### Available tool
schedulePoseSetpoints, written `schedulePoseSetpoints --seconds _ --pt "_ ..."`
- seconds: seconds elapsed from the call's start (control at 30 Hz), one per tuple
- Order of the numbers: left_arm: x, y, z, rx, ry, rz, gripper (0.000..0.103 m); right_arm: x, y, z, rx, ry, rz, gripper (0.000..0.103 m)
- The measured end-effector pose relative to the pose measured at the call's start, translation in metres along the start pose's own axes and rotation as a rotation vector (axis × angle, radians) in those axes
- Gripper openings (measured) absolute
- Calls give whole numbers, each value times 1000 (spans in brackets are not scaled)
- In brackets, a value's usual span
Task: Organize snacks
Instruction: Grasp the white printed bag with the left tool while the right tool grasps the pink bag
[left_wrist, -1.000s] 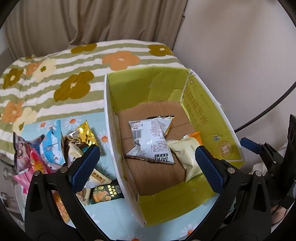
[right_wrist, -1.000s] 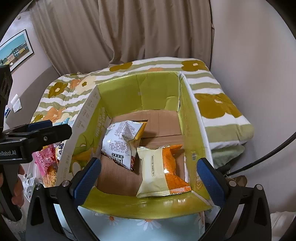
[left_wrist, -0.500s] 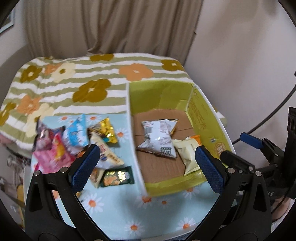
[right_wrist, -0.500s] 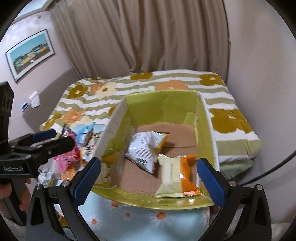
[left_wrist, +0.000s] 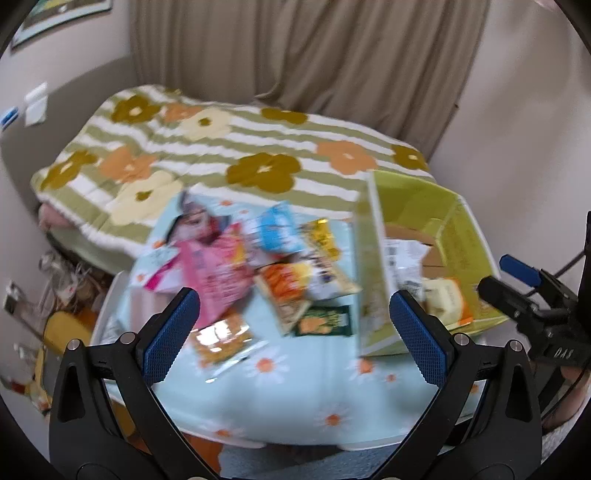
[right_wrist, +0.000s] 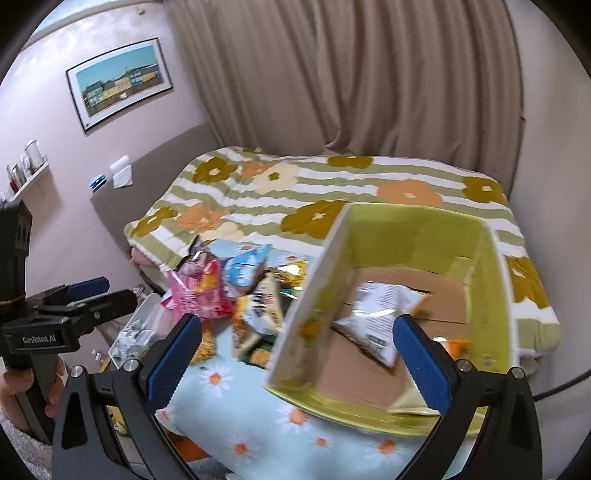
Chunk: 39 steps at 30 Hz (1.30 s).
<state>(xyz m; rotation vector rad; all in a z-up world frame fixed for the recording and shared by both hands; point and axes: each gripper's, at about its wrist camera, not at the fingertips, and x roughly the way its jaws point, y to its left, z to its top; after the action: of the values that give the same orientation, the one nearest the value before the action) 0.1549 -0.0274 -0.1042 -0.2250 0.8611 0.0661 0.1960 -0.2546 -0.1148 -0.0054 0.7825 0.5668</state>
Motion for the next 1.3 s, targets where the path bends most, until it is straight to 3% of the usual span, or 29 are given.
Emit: schedulePoseSetpoints --seconds 0.2,0.47,0.67,0.93,1.1,1.3 --pt "9 81 -12 -42 81 27 102 41 48 4 5 50 43 103" --pt "38 159 -39 -6 218 28 102 104 112 -1 34 110 53 103" --pt "72 178 -66 109 289 43 102 141 136 -11 69 142 3 103" --pt "101 195 -98 108 319 71 101 174 148 -28 54 186 -40 103" --pt "113 195 -109 123 299 147 101 193 150 -30 31 188 -21 103" --pt "122 203 -112 100 318 201 84 215 156 -27 -13 210 2 103"
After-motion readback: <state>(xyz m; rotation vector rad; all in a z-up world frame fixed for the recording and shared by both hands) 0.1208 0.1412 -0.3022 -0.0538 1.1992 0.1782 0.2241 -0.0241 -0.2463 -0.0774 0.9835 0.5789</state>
